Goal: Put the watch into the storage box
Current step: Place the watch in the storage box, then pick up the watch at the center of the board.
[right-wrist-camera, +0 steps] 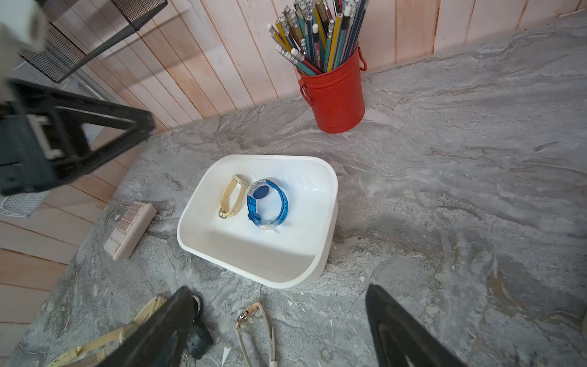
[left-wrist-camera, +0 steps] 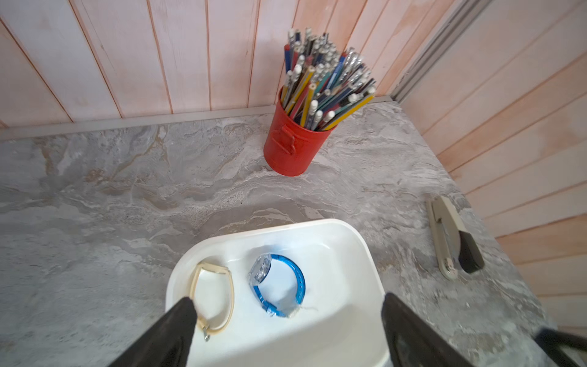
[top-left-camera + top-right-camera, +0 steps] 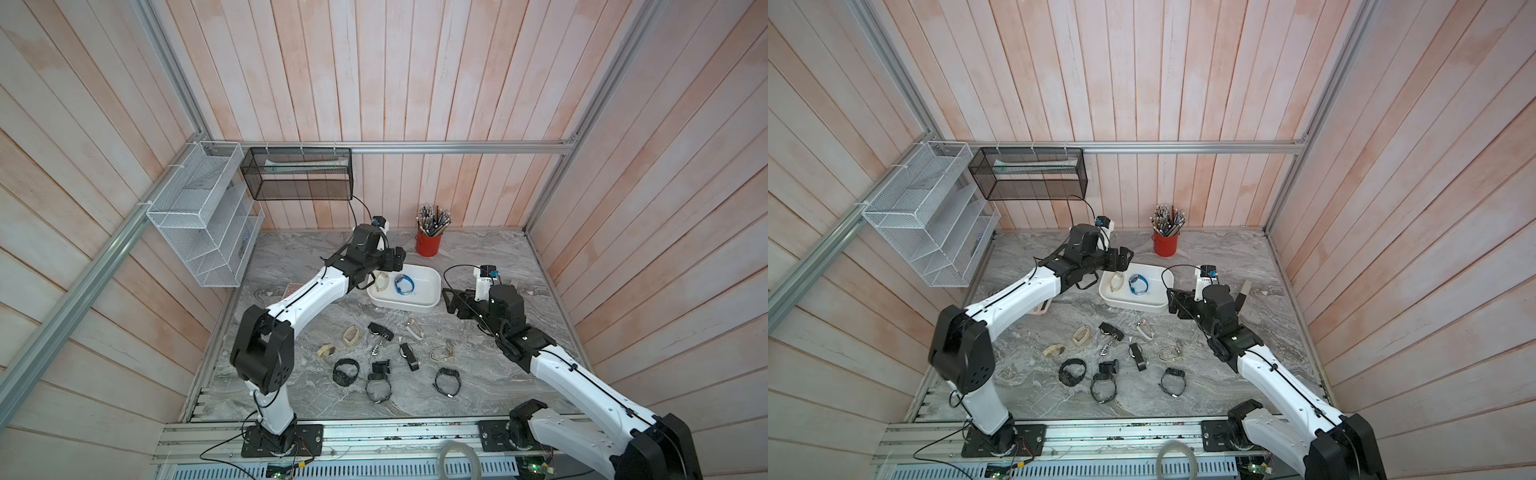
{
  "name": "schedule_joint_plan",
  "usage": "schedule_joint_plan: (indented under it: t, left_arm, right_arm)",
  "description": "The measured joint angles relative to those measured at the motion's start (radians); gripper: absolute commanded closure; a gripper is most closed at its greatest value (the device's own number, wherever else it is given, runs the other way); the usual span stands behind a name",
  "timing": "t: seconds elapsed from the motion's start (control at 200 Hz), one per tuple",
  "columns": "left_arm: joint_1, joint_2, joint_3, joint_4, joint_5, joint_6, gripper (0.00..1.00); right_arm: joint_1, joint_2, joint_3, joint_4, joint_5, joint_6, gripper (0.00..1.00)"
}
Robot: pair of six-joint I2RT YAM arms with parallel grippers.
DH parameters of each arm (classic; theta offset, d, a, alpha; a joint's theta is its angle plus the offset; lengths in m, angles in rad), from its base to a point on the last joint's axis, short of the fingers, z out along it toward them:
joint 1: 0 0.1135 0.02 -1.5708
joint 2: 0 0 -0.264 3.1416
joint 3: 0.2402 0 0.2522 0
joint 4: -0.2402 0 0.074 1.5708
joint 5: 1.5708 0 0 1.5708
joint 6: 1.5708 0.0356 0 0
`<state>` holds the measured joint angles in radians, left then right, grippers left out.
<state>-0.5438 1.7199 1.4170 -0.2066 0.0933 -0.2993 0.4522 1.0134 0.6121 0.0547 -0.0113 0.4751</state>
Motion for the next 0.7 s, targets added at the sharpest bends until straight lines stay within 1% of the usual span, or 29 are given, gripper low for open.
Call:
schedule_joint_plan:
  t: [0.075, 0.165, 0.265, 0.36, 0.405, 0.48, 0.7]
  left_arm:
    - [0.000, -0.150, -0.166, 0.095, 0.008, -0.011, 0.00]
    - [0.000, -0.307, -0.356, 0.164, 0.007, -0.025, 0.00]
    - [0.000, -0.437, -0.531, 0.215, 0.003, -0.045, 0.01]
    - [0.000, -0.526, -0.658, 0.239, -0.002, -0.063, 0.01]
    - [0.000, -0.561, -0.701, 0.245, -0.007, -0.069, 0.00]
    - [0.000, -0.590, -0.728, 0.247, -0.017, -0.077, 0.00]
    - [0.000, -0.615, -0.733, 0.281, -0.030, -0.096, 0.00]
  right_arm:
    - [-0.001, 0.008, 0.000, -0.011, 0.004, 0.006, 0.14]
    - [-0.001, 0.020, 0.006, -0.026, 0.012, 0.016, 0.14]
    - [-0.001, 0.042, 0.016, -0.037, 0.015, 0.026, 0.14]
    - [0.000, 0.069, 0.023, -0.051, 0.017, 0.031, 0.16]
    - [0.003, 0.090, 0.031, -0.066, 0.020, 0.031, 0.18]
    - [0.015, 0.123, 0.055, -0.103, 0.030, 0.032, 0.21]
    - [0.113, 0.196, 0.113, -0.193, 0.080, 0.034, 0.29]
